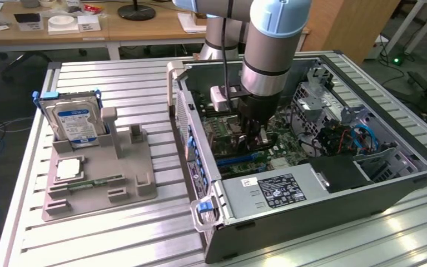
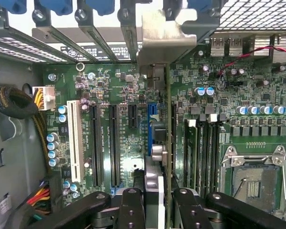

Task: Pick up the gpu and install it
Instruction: 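Insert the gpu into the slot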

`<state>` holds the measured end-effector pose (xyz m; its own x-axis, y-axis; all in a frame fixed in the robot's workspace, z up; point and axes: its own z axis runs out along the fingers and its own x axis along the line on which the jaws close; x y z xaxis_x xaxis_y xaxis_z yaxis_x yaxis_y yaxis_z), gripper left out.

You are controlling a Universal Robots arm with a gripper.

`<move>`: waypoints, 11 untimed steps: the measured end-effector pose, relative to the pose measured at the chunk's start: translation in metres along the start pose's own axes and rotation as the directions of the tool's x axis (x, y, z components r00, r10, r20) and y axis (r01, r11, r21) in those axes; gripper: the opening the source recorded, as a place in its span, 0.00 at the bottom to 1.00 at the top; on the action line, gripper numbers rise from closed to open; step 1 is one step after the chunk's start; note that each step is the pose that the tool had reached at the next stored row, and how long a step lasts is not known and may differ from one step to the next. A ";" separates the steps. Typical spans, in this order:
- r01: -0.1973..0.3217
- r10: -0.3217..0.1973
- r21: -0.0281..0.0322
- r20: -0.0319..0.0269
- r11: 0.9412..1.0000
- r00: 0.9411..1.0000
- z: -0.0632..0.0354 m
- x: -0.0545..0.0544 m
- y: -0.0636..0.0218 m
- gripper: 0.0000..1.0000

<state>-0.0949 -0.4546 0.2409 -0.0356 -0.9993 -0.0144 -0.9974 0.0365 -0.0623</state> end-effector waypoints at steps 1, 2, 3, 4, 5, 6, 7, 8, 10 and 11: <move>0.000 0.000 0.000 0.000 1.000 1.000 0.0004 0.000 0.0003 0.28; 0.000 0.000 0.000 0.000 1.000 1.000 0.0009 0.000 0.0007 0.28; 0.000 0.000 0.000 0.000 1.000 1.000 0.0013 0.000 0.0013 0.28; 0.000 0.000 0.000 0.000 1.000 1.000 0.0017 0.000 0.0018 0.28; 0.000 0.000 0.000 0.000 1.000 1.000 0.0022 0.000 0.0022 0.28; 0.000 0.000 0.000 0.000 1.000 1.000 0.0026 0.000 0.0023 0.28; 0.000 0.000 0.000 0.000 1.000 1.000 0.0030 0.000 0.0024 0.28; -0.001 0.001 0.000 0.000 1.000 1.000 0.0032 0.001 0.0025 0.28; -0.003 0.003 0.000 0.000 1.000 1.000 0.0036 0.001 0.0025 0.28; -0.005 0.005 0.000 0.000 1.000 1.000 0.0038 0.002 0.0026 0.28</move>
<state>-0.0974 -0.4560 0.2369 -0.0408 -0.9991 -0.0148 -0.9972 0.0416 -0.0622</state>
